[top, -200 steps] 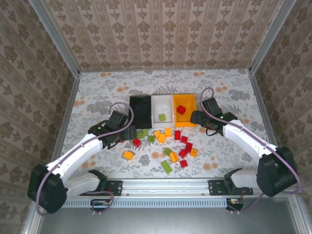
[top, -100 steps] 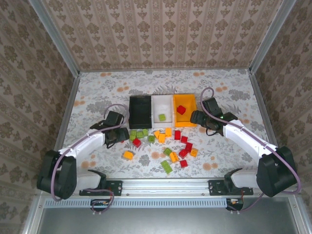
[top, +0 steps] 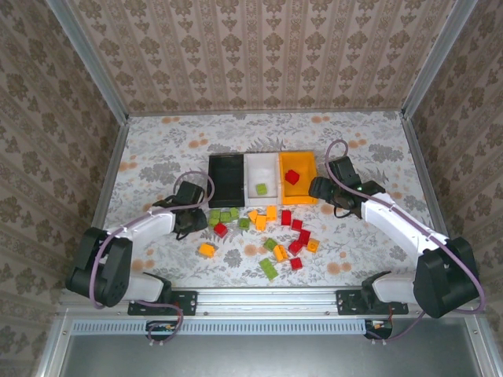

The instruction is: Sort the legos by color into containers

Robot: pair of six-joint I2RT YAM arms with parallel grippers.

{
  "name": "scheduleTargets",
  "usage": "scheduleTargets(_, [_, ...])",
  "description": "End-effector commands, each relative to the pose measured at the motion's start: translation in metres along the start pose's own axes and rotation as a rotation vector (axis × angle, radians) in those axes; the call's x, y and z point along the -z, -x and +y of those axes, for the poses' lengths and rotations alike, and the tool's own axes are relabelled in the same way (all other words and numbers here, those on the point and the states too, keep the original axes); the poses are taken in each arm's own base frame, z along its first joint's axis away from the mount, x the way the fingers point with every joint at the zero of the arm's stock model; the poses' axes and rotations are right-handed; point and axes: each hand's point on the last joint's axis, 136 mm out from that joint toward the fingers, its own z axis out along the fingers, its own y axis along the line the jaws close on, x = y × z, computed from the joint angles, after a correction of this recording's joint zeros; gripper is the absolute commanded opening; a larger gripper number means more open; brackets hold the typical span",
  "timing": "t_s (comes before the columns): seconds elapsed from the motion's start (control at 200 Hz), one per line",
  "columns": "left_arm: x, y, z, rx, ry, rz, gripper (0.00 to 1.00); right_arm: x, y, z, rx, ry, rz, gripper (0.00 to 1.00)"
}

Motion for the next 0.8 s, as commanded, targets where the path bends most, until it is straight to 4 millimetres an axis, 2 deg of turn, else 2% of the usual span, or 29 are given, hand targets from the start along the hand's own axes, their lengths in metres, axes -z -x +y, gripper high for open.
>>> scheduleTargets(0.0, [0.006, -0.007, 0.001, -0.013, 0.003, 0.012, 0.27, 0.003, 0.000, -0.003, -0.012, 0.003, -0.010, 0.78])
scheduleTargets(0.075, [0.014, -0.004, -0.003, -0.023, -0.003, 0.007, 0.24, 0.003, 0.000, -0.003, -0.013, 0.003, -0.008, 0.78])
scheduleTargets(0.135, [0.026, 0.005, -0.007, -0.024, -0.013, -0.022, 0.22, 0.003, 0.000, -0.002, -0.015, 0.005, -0.008, 0.78])
scheduleTargets(0.17, [0.035, 0.008, -0.019, -0.057, -0.040, -0.040, 0.21, 0.003, 0.000, -0.002, -0.016, 0.007, -0.008, 0.78])
scheduleTargets(0.31, [0.066, 0.030, -0.038, -0.093, -0.068, -0.100, 0.18, 0.001, -0.002, -0.004, -0.021, 0.004, -0.002, 0.78])
scheduleTargets(0.405, [0.074, 0.035, -0.044, -0.111, -0.071, -0.109, 0.18, 0.001, -0.004, -0.003, -0.021, 0.007, 0.001, 0.78])
scheduleTargets(0.57, [0.064, 0.014, -0.052, -0.141, -0.079, -0.057, 0.22, -0.001, -0.007, -0.005, -0.020, 0.003, 0.007, 0.78])
scheduleTargets(0.695, [0.048, -0.010, -0.040, -0.140, -0.019, 0.014, 0.19, -0.001, -0.009, -0.007, -0.021, 0.002, 0.010, 0.78])
scheduleTargets(0.795, [0.044, -0.022, -0.032, -0.121, -0.022, 0.024, 0.18, 0.000, -0.009, -0.007, -0.021, 0.003, 0.007, 0.78])
